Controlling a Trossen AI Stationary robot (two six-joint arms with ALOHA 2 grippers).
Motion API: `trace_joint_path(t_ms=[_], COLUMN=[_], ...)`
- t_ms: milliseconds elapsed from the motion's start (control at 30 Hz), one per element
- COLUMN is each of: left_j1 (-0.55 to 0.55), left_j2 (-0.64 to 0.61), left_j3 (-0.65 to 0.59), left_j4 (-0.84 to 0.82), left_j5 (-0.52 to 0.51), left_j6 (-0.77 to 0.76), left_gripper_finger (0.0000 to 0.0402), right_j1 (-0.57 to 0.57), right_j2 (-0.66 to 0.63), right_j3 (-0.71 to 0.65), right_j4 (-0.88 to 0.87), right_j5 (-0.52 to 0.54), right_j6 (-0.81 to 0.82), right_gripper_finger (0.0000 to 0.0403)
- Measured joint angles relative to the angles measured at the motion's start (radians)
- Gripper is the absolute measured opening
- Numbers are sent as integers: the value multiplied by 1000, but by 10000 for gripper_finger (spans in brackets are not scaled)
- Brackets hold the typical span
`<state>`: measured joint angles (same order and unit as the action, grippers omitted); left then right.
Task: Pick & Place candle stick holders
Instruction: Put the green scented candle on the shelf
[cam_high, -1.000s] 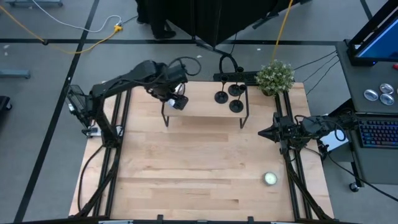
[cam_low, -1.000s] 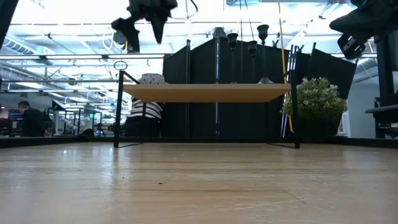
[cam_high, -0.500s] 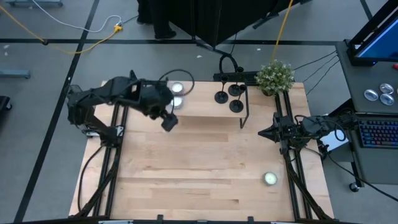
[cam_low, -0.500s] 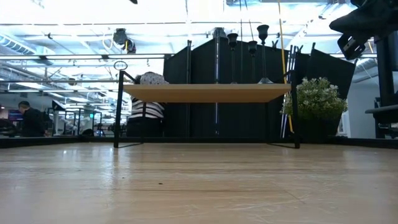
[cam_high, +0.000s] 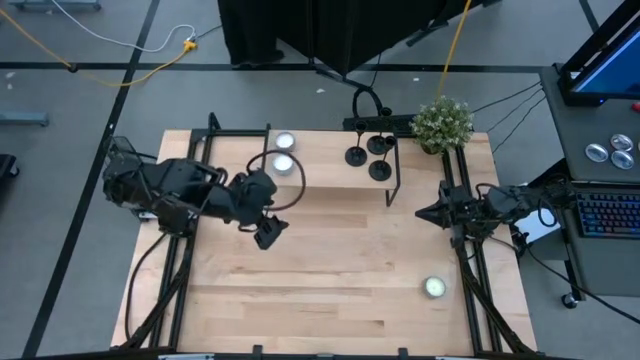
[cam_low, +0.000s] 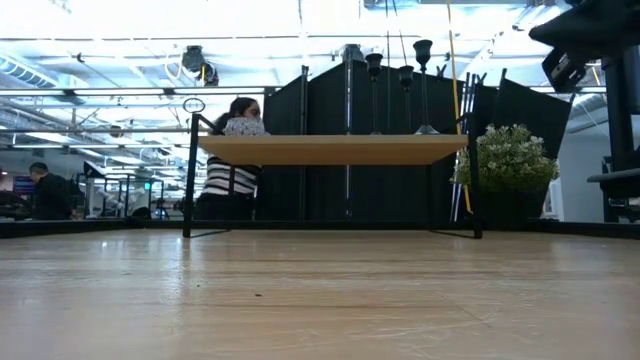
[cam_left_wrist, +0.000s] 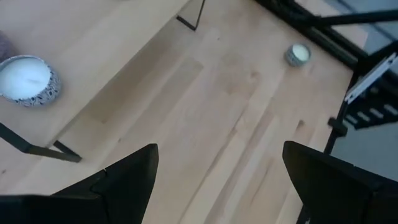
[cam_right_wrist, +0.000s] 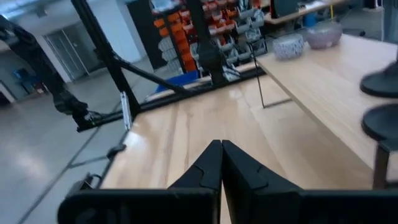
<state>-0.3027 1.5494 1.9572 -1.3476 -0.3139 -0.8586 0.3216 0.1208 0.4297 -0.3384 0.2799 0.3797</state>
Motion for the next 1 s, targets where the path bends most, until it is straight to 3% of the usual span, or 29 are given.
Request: trace_joint_path(t_ms=[267,533,767,1000], left_j1=[-81,-158,-223,-264], left_j2=[0,-8,-8,-11], left_j3=[0,-1,-1,-77], left_j4=[56,95,52,14], left_j5=[-209,-337,-448,-522], left_j6=[-12,-41,-93,-183], left_gripper_finger=[351,351,351,351], right_j1=[0,1,20,107], right_j2=[35,231,475,656], right_j3=[0,76,306,492], right_j4=[164,209,-56,-327], right_j5=[-173,-265,-356,-360], right_j6=[-125,-250,-290,-263], right_gripper_finger=[0,2,12,31])
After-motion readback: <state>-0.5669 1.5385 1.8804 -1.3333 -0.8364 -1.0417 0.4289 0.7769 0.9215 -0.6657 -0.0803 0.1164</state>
